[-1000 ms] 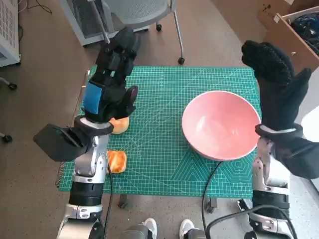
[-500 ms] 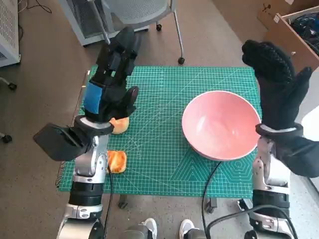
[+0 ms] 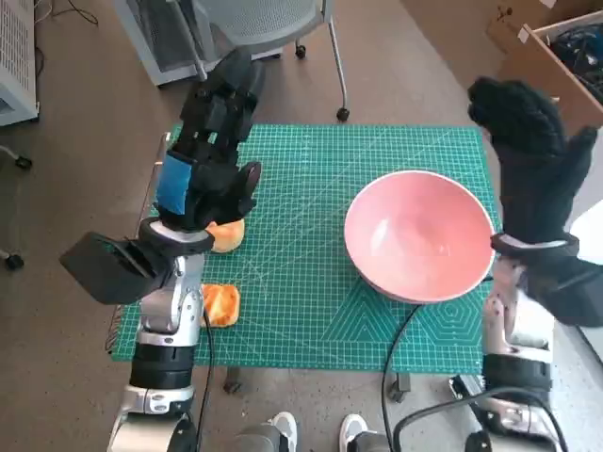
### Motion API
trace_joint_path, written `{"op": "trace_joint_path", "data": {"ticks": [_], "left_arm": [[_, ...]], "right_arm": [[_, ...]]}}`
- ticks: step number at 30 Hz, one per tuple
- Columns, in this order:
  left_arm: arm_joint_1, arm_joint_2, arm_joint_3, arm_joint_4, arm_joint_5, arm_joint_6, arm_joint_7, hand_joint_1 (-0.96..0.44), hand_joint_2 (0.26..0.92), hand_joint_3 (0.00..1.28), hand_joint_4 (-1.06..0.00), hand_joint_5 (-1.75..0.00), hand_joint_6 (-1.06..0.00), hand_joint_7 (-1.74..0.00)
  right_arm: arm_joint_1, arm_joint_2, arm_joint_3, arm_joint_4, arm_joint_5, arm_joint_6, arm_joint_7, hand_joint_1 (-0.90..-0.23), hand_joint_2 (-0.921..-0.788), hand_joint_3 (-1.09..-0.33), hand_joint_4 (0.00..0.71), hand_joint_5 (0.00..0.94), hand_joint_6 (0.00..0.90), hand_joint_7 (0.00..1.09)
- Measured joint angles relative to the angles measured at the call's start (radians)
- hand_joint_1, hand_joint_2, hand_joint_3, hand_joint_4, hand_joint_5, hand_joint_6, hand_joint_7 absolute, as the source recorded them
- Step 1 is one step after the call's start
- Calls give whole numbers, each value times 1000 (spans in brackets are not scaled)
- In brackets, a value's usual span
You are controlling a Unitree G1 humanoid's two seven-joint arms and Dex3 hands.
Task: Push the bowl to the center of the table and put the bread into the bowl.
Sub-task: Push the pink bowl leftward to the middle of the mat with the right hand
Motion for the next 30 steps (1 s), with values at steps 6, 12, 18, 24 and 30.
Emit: {"op": "trace_joint_path", "data": {"ticks": [6,12,18,24,30], "left_arm": [[1,0,5,0,0,0,1,-530,805,572,-1,-150,1,-459],[2,-1,7,0,0,0,1,-529,802,578,1,-153,1,-456],[6,-1,8,0,0,0,2,-529,799,584,1,-149,1,-447],[15,-1,8,0,0,0,2,-530,796,586,1,-145,1,-443],[20,-1,9,-4,1,0,5,-529,795,587,1,-149,1,-451]], "right_arm": [[-54,-46,-50,191,2,-47,0,-583,-921,-735,189,0,146,279],[-81,-72,-78,338,-7,-70,-52,-551,-921,-781,166,0,129,250],[-98,-85,-99,476,-11,-59,-102,-554,-921,-799,150,0,125,242],[-113,-84,-127,572,0,-17,-120,-586,-921,-773,155,3,139,242],[-121,-63,-154,620,20,29,-112,-577,-921,-790,156,2,143,240]]}}
